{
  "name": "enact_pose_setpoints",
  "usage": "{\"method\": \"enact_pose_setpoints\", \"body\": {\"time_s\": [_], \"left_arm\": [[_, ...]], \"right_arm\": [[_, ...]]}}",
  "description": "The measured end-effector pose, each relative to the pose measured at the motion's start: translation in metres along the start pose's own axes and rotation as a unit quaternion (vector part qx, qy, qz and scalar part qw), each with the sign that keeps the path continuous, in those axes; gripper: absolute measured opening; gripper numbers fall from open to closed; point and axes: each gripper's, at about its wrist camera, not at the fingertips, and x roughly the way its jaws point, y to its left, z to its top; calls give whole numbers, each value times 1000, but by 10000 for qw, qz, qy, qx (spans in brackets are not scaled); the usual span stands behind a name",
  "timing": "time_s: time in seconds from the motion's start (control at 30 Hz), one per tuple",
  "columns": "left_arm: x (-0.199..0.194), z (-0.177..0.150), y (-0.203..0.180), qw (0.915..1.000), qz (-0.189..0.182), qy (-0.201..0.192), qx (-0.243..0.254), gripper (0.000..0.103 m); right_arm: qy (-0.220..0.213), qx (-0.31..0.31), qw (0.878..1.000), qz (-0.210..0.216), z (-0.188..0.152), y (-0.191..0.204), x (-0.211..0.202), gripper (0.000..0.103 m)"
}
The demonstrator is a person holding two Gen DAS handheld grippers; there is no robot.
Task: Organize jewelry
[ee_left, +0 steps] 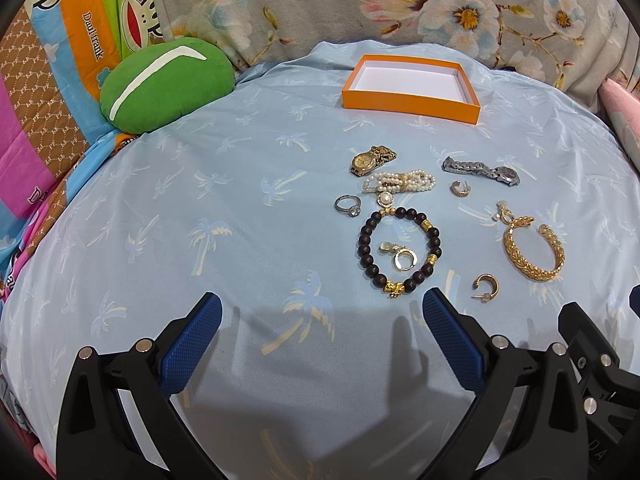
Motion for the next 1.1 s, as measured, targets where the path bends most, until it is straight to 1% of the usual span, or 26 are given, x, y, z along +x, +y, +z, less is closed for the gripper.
{"method": "enact_pose_setpoints", "body": {"time_s": [0.17, 0.27, 0.37, 0.5, 0.63, 0.77, 0.83, 0.97, 1.03, 1.1], "left_arm": [[0, 0, 0, 10000, -19, -3, -5, 98], [1, 0, 4, 9999, -135, 2, -56, 98], [2, 0, 12, 9997, -190, 39, -127, 98], [4, 0, 29, 9992, -270, 125, -277, 98], [8, 0, 43, 9983, -298, 173, -478, 98], [12, 1, 50, 9965, -499, 214, -640, 98], [14, 2, 49, 9961, -589, 231, -616, 98], [13, 1, 44, 9965, -638, 199, -503, 98], [12, 0, 42, 9966, -657, 189, -462, 98], [12, 0, 42, 9964, -693, 199, -441, 98]], "right_arm": [[22, 22, 10000, 18, 0, -1, 1, 98], [51, 72, 9999, 73, 0, -2, 0, 98], [96, 168, 9997, 149, 0, -6, 3, 98], [243, 251, 9992, 203, 7, -9, 12, 98], [227, 224, 9994, 154, 15, -7, 20, 94], [353, 312, 9984, 322, 25, -4, 33, 89], [367, 304, 9982, 353, 28, 0, 37, 88], [444, 176, 9985, 273, 36, 12, 48, 88], [505, 119, 9984, 243, 37, 17, 53, 86], [608, 28, 9980, 192, 38, 22, 59, 78]]}}
